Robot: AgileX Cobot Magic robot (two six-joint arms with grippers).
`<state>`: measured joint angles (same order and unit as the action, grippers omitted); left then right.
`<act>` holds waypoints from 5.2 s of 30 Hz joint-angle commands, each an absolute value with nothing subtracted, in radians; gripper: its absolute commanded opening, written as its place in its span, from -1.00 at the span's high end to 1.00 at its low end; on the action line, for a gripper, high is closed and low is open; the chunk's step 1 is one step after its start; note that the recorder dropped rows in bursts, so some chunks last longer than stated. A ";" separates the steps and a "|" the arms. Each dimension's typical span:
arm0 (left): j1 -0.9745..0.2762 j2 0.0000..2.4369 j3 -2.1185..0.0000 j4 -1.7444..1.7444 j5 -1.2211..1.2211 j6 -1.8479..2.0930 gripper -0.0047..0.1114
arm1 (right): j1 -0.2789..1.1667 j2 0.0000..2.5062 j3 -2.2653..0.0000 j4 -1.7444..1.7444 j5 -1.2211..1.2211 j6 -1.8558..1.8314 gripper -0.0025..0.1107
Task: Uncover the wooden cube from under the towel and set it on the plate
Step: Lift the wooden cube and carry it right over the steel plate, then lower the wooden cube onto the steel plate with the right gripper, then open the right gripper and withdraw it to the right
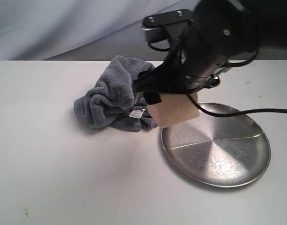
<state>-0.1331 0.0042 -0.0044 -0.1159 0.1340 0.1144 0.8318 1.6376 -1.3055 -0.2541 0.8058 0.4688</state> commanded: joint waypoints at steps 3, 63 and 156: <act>-0.138 0.000 0.000 -0.118 0.132 0.112 0.92 | 0.734 1.513 -1.115 -0.296 0.587 0.566 0.96; -0.138 0.000 0.000 -0.118 0.132 0.112 0.92 | 0.672 1.633 -0.747 -1.744 0.387 2.085 0.90; -0.138 0.000 0.000 -0.118 0.132 0.112 0.92 | 0.677 0.748 -0.359 -0.830 0.254 1.055 0.96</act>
<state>-0.1331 0.0042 -0.0044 -0.1159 0.1340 0.1144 0.6779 0.7984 -0.3782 -0.9101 0.2500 1.1562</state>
